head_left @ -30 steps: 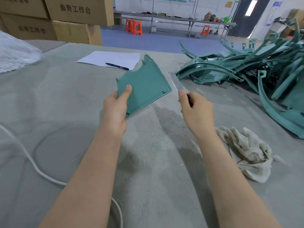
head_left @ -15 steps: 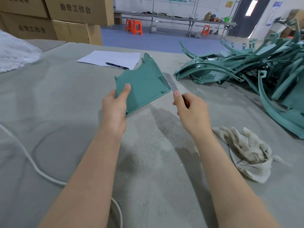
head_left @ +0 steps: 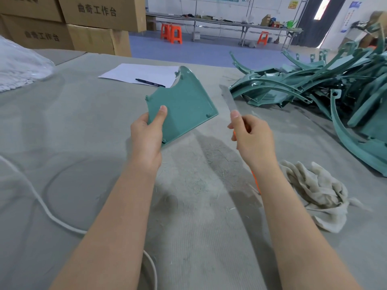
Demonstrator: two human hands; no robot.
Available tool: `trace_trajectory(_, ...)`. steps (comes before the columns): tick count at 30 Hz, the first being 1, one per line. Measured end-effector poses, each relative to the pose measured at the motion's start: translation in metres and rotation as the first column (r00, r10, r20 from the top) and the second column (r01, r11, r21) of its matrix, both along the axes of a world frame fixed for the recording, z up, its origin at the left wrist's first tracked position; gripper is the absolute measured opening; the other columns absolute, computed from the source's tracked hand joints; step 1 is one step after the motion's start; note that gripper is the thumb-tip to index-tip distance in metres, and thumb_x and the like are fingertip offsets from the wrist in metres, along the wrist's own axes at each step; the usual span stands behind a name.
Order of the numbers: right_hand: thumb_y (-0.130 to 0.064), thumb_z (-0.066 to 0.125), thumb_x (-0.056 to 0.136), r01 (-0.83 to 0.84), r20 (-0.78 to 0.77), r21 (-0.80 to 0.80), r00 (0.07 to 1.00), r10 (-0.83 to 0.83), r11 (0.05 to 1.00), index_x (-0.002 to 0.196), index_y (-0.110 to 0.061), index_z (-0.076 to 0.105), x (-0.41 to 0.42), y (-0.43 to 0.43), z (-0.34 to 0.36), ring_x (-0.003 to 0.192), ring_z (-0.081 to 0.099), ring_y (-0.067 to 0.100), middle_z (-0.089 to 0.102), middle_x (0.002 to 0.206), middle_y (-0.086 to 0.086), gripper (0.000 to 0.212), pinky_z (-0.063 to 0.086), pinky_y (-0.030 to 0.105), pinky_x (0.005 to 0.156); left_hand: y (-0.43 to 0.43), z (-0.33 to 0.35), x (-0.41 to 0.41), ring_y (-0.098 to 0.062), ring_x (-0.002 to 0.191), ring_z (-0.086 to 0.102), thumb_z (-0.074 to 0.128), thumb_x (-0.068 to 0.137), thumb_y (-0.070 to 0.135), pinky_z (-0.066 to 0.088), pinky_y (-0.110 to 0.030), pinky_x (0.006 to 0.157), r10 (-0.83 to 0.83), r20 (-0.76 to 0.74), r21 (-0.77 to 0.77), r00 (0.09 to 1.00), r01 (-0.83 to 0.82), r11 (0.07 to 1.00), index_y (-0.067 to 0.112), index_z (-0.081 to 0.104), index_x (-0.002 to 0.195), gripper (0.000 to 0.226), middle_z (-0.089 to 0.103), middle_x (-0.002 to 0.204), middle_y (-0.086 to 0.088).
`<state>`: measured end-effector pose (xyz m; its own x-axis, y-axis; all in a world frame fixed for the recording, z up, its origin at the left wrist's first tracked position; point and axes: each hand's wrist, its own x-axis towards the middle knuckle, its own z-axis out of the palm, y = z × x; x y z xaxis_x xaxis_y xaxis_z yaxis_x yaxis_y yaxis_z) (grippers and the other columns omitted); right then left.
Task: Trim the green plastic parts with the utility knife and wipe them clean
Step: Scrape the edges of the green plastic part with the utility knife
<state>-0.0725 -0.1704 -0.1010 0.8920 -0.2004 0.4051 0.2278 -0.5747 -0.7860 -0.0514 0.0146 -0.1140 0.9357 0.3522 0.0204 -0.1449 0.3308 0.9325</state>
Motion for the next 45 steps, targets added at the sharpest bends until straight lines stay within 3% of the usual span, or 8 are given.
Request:
trace_trajectory(5, -0.048, 0.041, 0.099, 0.055, -0.001, -0.109, 0.998, -0.055, 0.993, 0.09, 0.0, 0.064, 0.001, 0.003, -0.005, 0.08, 0.061, 0.033, 0.066, 0.082, 0.019, 0.053, 0.05, 0.044, 0.076, -0.002, 0.001, -0.001, -0.017, 0.086, 0.07, 0.062, 0.094, 0.023, 0.057, -0.032, 0.078, -0.016, -0.005, -0.045, 1.0, 0.016, 0.999, 0.017, 0.069, 0.089, 0.01, 0.074, 0.093, -0.001)
trace_trajectory(14, -0.048, 0.043, 0.098, 0.008, -0.023, -0.146, 1.0, -0.012, 0.989, 0.079, -0.005, 0.06, -0.001, 0.008, -0.008, 0.071, 0.059, 0.03, 0.064, 0.072, 0.013, 0.05, 0.047, 0.041, 0.067, -0.004, 0.006, -0.003, -0.013, 0.085, 0.072, 0.058, 0.096, 0.019, 0.058, -0.027, 0.07, -0.261, 0.042, -0.227, 0.964, 0.264, 0.938, 0.015, 0.067, 0.101, 0.011, 0.075, 0.095, -0.001)
trace_trajectory(20, -0.05, 0.045, 0.097, -0.028, -0.025, -0.218, 0.999, 0.023, 0.975, 0.058, -0.024, 0.031, -0.004, 0.022, -0.012, 0.049, 0.032, 0.014, 0.032, 0.049, -0.005, 0.049, 0.024, 0.032, 0.049, -0.008, 0.007, -0.005, -0.012, 0.076, 0.073, 0.055, 0.097, 0.02, 0.056, -0.023, 0.061, -0.217, -0.01, -0.21, 0.976, 0.21, 0.955, 0.012, 0.066, 0.099, 0.014, 0.076, 0.085, 0.0)
trace_trajectory(27, -0.049, 0.046, 0.097, -0.06, -0.01, -0.227, 0.998, 0.06, 0.972, 0.059, -0.024, 0.031, -0.008, 0.03, -0.013, 0.049, 0.035, 0.014, 0.034, 0.049, -0.006, 0.048, 0.025, 0.032, 0.049, -0.014, 0.007, -0.006, -0.012, 0.079, 0.072, 0.051, 0.1, 0.02, 0.057, -0.023, 0.063, -0.189, -0.017, -0.248, 0.982, 0.179, 0.952, 0.012, 0.065, 0.105, 0.017, 0.075, 0.092, -0.003)
trace_trajectory(36, -0.05, 0.049, 0.095, -0.239, -0.018, -0.309, 0.969, 0.245, 0.921, 0.059, -0.03, 0.034, -0.015, 0.049, -0.016, 0.048, 0.037, 0.009, 0.036, 0.048, -0.006, 0.044, 0.023, 0.031, 0.049, -0.013, 0.009, -0.001, -0.014, 0.083, 0.065, 0.049, 0.1, 0.017, 0.056, -0.023, 0.066, -0.169, -0.022, -0.407, 0.985, 0.145, 0.902, 0.007, 0.059, 0.113, 0.019, 0.068, 0.097, -0.005)
trace_trajectory(38, -0.048, 0.052, 0.095, -0.285, -0.01, -0.298, 0.955, 0.296, 0.911, 0.06, -0.03, 0.037, -0.017, 0.051, -0.016, 0.048, 0.036, 0.009, 0.036, 0.048, -0.007, 0.042, 0.027, 0.032, 0.049, -0.011, 0.011, -0.001, -0.015, 0.089, 0.063, 0.05, 0.1, 0.019, 0.054, -0.026, 0.076, -0.184, -0.026, -0.445, 0.983, 0.153, 0.882, 0.009, 0.059, 0.114, 0.02, 0.066, 0.105, -0.005)
trace_trajectory(42, -0.046, 0.052, 0.095, -0.181, 0.095, -0.168, 0.975, 0.199, 0.969, 0.067, -0.019, 0.048, -0.016, 0.045, -0.011, 0.052, 0.04, 0.014, 0.043, 0.051, -0.003, 0.039, 0.033, 0.035, 0.052, -0.013, 0.017, -0.004, -0.008, 0.059, 0.068, 0.049, 0.1, 0.015, 0.054, -0.02, 0.055, -0.168, -0.006, -0.5, 0.986, 0.142, 0.854, 0.007, 0.062, 0.093, 0.017, 0.072, 0.068, -0.001)
trace_trajectory(45, -0.045, 0.051, 0.096, -0.092, 0.135, -0.008, 0.986, 0.093, 0.996, 0.076, -0.012, 0.059, -0.014, 0.037, -0.006, 0.062, 0.052, 0.024, 0.058, 0.062, 0.008, 0.04, 0.043, 0.04, 0.061, -0.014, 0.021, -0.008, -0.011, 0.058, 0.07, 0.054, 0.097, 0.014, 0.058, -0.022, 0.057, -0.176, -0.009, -0.569, 0.984, 0.139, 0.811, 0.004, 0.062, 0.09, 0.015, 0.072, 0.065, -0.005)
